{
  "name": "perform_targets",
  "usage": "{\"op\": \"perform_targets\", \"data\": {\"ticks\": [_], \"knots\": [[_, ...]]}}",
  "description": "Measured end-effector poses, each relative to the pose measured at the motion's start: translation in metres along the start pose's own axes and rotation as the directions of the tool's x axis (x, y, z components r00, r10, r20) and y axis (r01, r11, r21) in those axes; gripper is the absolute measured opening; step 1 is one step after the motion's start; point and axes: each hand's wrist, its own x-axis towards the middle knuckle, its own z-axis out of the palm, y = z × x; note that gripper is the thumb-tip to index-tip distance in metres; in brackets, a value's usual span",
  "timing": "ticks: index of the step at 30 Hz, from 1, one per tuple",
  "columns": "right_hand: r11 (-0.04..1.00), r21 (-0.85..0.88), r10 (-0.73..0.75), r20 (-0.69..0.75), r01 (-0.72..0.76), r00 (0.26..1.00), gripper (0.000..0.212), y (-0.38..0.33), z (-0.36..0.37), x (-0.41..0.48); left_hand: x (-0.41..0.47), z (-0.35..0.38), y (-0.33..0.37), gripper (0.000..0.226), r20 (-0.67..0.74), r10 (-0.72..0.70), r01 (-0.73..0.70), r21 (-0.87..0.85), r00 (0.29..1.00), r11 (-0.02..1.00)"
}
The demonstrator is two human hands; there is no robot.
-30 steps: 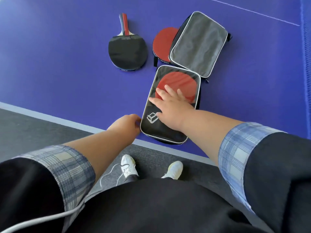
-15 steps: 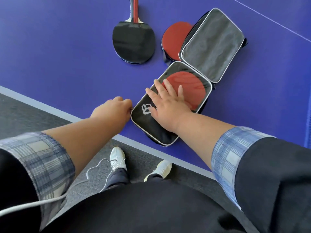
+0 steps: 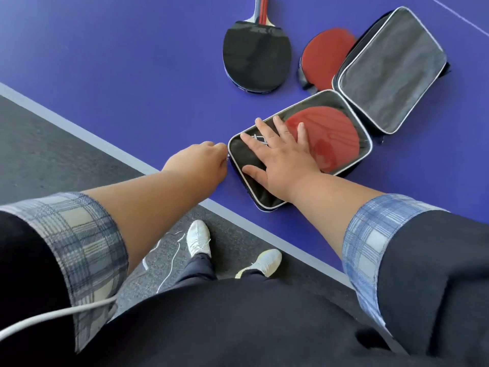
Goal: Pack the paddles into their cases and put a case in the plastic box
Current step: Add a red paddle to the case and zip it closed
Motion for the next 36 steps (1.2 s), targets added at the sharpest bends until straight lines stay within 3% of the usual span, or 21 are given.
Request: {"op": "perform_targets", "data": {"ticks": [7,10,13,15,16,17,19,21,22,24,26,28,33,36], "knots": [[0.998,0.016,0.055,0.013,-0.055,0.998,0.076,-0.005,-0.003,0.008,-0.05,0.023,0.041,0.019,0.126,0.213,-0.208,-0.049,0.969,0.977],[0.997,0.058,0.048,0.031,-0.05,0.998,0.074,-0.004,-0.003,0.009,-0.055,0.032,0.053,0.022,0.131,0.205,-0.197,-0.072,0.97,0.978],[0.931,0.356,0.109,-0.045,-0.086,0.993,0.059,0.0,-0.014,0.0,-0.054,0.03,0.056,0.022,0.149,0.172,-0.161,-0.083,0.974,0.984],[0.824,0.564,0.245,-0.271,-0.053,0.931,0.036,-0.004,-0.02,-0.025,-0.054,0.027,0.057,0.023,0.188,0.131,-0.113,-0.102,0.973,0.988],[0.766,0.64,0.339,-0.32,-0.062,0.885,0.024,-0.009,-0.022,-0.041,-0.055,0.025,0.058,0.024,0.205,0.115,-0.093,-0.114,0.972,0.989],[0.682,0.721,0.435,-0.261,-0.126,0.862,0.018,-0.013,-0.019,-0.059,-0.055,0.024,0.06,0.024,0.218,0.105,-0.078,-0.128,0.97,0.989],[0.432,0.805,0.547,0.126,-0.408,0.828,0.029,-0.028,-0.009,-0.093,-0.056,0.022,0.063,0.022,0.235,0.082,-0.043,-0.165,0.968,0.985],[0.107,0.74,0.436,0.565,-0.664,0.7,0.032,-0.045,0.003,-0.117,-0.056,0.022,0.066,0.02,0.24,0.053,-0.006,-0.192,0.969,0.981],[-0.083,0.68,0.322,0.71,-0.729,0.626,0.031,-0.051,0.007,-0.122,-0.057,0.022,0.067,0.019,0.241,0.046,0.002,-0.196,0.969,0.981],[-0.372,0.582,0.12,0.802,-0.723,0.585,0.03,-0.058,0.011,-0.123,-0.058,0.022,0.069,0.018,0.238,0.053,-0.006,-0.194,0.97,0.981],[-0.478,0.571,0.04,0.774,-0.668,0.632,0.03,-0.058,0.011,-0.115,-0.06,0.021,0.071,0.019,0.242,0.085,-0.046,-0.162,0.967,0.986],[-0.511,0.578,0.029,0.751,-0.636,0.66,0.031,-0.057,0.011,-0.108,-0.06,0.019,0.071,0.023,0.252,0.138,-0.11,-0.121,0.958,0.987],[-0.391,0.679,0.146,0.712,-0.621,0.687,0.02,-0.054,0.014,-0.109,-0.055,0.006,0.066,0.028,0.263,0.231,-0.25,0.042,0.937,0.967],[-0.364,0.701,0.194,0.701,-0.614,0.686,0.021,-0.052,0.012,-0.11,-0.041,-0.004,0.065,0.029,0.01,0.36,-0.359,0.081,0.933,0.93]]}}
